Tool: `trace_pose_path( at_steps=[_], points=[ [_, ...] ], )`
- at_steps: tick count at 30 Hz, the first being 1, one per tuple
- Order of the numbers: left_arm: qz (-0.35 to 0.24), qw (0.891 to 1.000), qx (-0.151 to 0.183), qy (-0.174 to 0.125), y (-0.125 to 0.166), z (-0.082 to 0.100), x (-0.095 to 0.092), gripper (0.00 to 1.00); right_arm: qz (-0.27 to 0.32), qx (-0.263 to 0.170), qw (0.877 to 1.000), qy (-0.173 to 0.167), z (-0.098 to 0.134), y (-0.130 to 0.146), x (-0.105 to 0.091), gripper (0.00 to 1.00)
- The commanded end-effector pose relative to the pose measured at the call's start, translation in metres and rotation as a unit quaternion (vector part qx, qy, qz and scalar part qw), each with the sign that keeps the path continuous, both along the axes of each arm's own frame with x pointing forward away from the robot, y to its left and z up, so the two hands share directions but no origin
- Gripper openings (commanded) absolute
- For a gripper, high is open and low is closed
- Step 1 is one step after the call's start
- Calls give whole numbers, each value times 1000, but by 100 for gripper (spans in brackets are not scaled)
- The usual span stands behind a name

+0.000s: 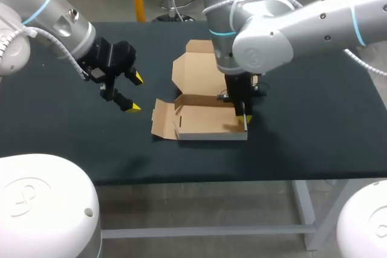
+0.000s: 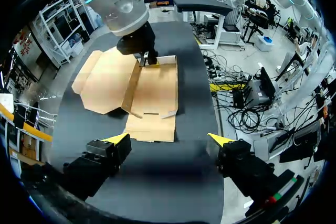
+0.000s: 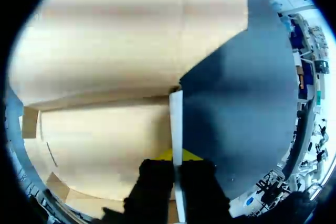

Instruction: Assemble the packaging by folding the flat box into shape, placing the metal phone stand inside, and closing the box properly

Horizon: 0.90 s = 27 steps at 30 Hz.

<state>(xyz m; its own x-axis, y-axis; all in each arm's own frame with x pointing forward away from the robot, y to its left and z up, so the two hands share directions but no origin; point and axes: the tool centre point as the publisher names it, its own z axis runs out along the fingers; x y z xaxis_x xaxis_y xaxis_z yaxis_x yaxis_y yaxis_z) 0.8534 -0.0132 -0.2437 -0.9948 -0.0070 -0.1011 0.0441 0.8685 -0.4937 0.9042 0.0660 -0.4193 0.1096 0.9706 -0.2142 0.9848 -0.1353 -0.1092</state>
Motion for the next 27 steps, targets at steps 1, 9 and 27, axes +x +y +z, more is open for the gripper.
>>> trace_pose_path(
  at_steps=[1,9,27],
  points=[
    [0,1000,2,0,0,0,-1,100,9,48,999,-24,1,-5,-6,0],
    [0,1000,2,0,0,0,-1,100,58,129,988,-61,9,3,-6,0],
    [0,1000,2,0,0,0,-1,100,72,116,990,-31,2,16,0,0]
  ],
)
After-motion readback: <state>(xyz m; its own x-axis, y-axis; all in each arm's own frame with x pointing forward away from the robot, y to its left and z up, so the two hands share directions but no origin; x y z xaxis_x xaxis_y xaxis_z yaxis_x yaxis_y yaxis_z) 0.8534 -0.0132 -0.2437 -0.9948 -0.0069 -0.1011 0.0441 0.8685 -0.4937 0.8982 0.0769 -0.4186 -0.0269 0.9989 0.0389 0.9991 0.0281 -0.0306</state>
